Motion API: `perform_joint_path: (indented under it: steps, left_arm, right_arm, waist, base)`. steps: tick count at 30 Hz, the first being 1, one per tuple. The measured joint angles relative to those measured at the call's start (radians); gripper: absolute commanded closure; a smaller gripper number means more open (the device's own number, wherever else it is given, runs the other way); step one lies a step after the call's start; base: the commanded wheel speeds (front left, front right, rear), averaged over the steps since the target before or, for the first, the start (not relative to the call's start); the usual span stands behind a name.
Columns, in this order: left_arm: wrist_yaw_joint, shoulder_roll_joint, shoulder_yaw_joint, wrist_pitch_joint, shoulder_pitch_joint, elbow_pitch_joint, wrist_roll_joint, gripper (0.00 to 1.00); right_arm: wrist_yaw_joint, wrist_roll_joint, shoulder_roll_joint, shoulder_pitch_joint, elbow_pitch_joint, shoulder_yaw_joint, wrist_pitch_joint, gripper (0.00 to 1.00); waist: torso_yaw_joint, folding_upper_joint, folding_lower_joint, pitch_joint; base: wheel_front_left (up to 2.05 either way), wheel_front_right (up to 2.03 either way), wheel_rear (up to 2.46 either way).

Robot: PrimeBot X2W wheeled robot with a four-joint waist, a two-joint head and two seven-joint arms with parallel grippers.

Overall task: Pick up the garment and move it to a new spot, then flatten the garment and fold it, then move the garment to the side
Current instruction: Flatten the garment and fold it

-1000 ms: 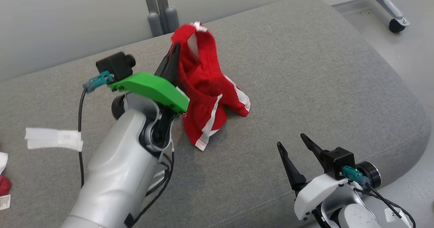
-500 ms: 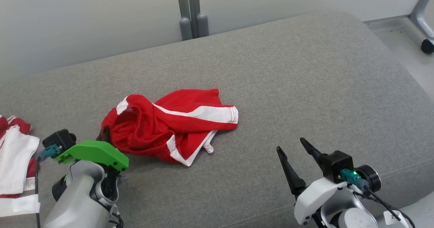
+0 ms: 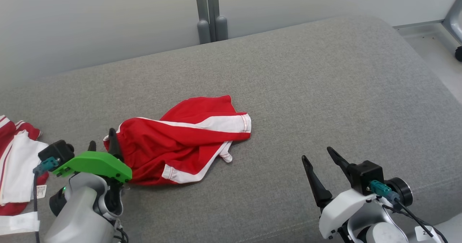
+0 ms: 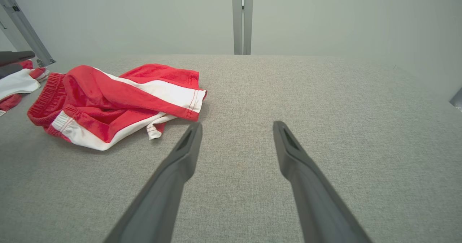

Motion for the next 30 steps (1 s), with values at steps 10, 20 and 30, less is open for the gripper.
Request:
perform_joint_path:
  steps: [10, 20, 30]
  left_arm:
    - [0.020, -0.040, -0.148, 0.102, 0.057, -0.112, 0.086, 0.00]
    - [0.101, -0.032, -0.258, 0.157, 0.129, -0.229, 0.170, 0.00]
    - [0.133, -0.023, -0.296, 0.202, 0.141, -0.256, 0.195, 0.33]
  right_arm:
    - [0.000, 0.000, 0.000, 0.015, -0.007, -0.020, 0.003, 0.00]
    - [0.000, 0.000, 0.000, 0.023, -0.011, -0.024, 0.007, 0.00]
    - [0.000, 0.000, 0.000, 0.023, -0.011, -0.022, 0.008, 0.00]
  waist:
    - [0.023, 0.0000, 0.0000, -0.015]
    - [0.028, 0.0000, 0.0000, -0.016]
    - [0.018, 0.0000, 0.0000, -0.010]
  base:
    - [0.00, 0.00, 0.00]
    - [0.00, 0.00, 0.00]
    - [0.00, 0.00, 0.00]
